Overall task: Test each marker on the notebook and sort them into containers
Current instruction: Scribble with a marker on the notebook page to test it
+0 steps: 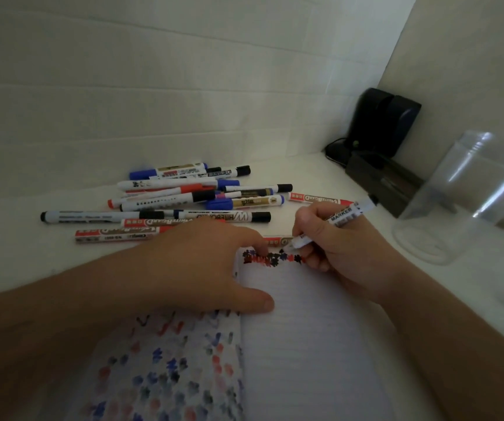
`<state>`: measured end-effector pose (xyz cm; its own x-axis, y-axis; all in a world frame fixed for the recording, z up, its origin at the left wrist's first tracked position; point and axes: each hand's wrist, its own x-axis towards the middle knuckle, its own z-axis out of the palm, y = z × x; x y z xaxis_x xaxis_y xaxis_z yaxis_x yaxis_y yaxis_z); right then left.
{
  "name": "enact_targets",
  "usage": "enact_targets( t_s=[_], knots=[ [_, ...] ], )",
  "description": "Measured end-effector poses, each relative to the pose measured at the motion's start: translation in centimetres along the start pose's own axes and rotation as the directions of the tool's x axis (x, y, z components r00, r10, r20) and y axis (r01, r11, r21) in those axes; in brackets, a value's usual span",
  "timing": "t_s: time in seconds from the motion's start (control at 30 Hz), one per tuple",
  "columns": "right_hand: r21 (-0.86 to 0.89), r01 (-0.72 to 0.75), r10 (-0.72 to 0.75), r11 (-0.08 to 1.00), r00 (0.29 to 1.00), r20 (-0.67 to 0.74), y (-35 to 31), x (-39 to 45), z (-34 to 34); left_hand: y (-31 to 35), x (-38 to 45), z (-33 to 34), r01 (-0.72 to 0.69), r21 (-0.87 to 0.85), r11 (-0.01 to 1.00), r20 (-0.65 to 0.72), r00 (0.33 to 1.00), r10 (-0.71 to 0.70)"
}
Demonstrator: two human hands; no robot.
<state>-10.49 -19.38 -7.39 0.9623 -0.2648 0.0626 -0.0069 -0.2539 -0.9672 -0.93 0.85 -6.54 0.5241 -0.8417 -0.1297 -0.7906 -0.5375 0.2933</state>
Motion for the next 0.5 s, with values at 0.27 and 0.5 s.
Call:
enact_targets(
  t_s=[0.27,0.5],
  knots=[
    [-0.218,-0.075,0.05,0.973,0.992,-0.119,0.4,0.1,0.5,0.4,0.3,0.6,0.023,0.06,0.998,-0.062,0.998,-0.019],
    [-0.243,-0.093,0.052,0.966,0.984,-0.171,0.6,0.0,0.8,0.4,0.3,0.6,0.013,0.074,0.997,-0.059,0.998,-0.009]
  ],
)
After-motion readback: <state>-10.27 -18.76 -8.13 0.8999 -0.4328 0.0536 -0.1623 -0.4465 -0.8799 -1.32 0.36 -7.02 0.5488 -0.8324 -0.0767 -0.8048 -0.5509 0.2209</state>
